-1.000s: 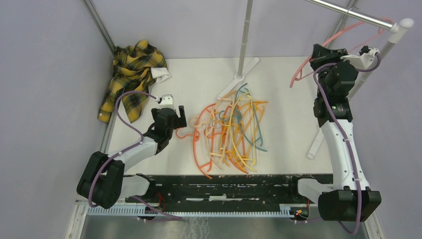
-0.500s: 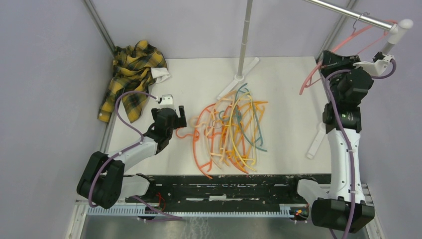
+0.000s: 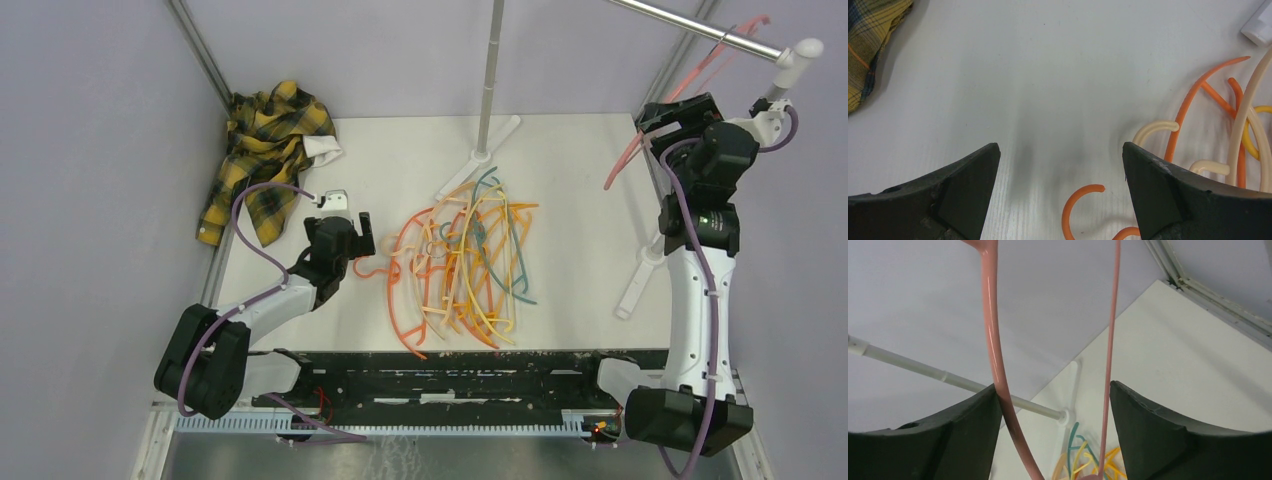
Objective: Organize the hangers
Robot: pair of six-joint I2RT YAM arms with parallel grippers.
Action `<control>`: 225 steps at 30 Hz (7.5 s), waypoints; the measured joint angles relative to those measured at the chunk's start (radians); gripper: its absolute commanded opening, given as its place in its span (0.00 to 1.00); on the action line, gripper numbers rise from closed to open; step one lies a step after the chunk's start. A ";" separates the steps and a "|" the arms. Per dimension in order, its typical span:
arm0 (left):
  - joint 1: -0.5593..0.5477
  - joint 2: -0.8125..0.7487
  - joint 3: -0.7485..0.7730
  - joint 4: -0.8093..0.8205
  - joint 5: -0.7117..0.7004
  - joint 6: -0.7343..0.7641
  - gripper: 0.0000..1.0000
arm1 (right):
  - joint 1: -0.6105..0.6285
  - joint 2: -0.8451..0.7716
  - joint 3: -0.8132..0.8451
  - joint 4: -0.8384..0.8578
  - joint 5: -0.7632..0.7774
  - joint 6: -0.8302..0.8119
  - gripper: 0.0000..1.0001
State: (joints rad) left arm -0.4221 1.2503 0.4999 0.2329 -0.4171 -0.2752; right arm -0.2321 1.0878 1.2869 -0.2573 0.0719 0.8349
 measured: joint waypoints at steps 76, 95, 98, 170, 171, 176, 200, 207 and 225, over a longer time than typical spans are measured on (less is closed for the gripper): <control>0.000 0.071 0.025 -0.016 0.008 -0.001 0.99 | 1.014 0.396 -0.405 -0.086 0.026 -0.481 0.59; 0.000 0.071 0.025 -0.018 0.008 -0.002 0.99 | 1.059 0.363 -0.470 -0.106 0.000 -0.393 0.01; 0.000 0.071 0.025 -0.018 0.008 -0.002 0.99 | 1.078 0.298 -0.458 -0.178 -0.010 -0.386 0.01; 0.000 0.056 0.025 -0.018 0.008 -0.002 0.99 | 0.552 0.370 0.215 0.371 0.369 0.075 0.01; 0.000 0.056 0.025 -0.018 0.008 -0.002 0.99 | 0.541 0.370 0.213 0.371 0.368 0.085 0.01; 0.000 0.056 0.025 -0.018 0.008 -0.002 0.99 | 0.514 0.349 0.174 0.402 0.362 0.108 0.01; 0.000 0.082 0.025 -0.016 0.031 -0.003 0.99 | 0.471 0.129 0.078 0.253 0.407 0.119 0.75; 0.000 0.083 0.025 -0.015 0.034 -0.003 0.99 | 0.472 -0.006 0.022 0.191 0.401 0.067 0.83; 0.000 0.119 0.025 -0.014 0.035 -0.004 0.99 | 0.471 -0.058 0.119 0.092 0.207 -0.258 0.19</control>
State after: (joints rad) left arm -0.4221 1.3693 0.5247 0.2192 -0.3817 -0.2790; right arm 0.2390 1.0294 1.4059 -0.1658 0.2790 0.5766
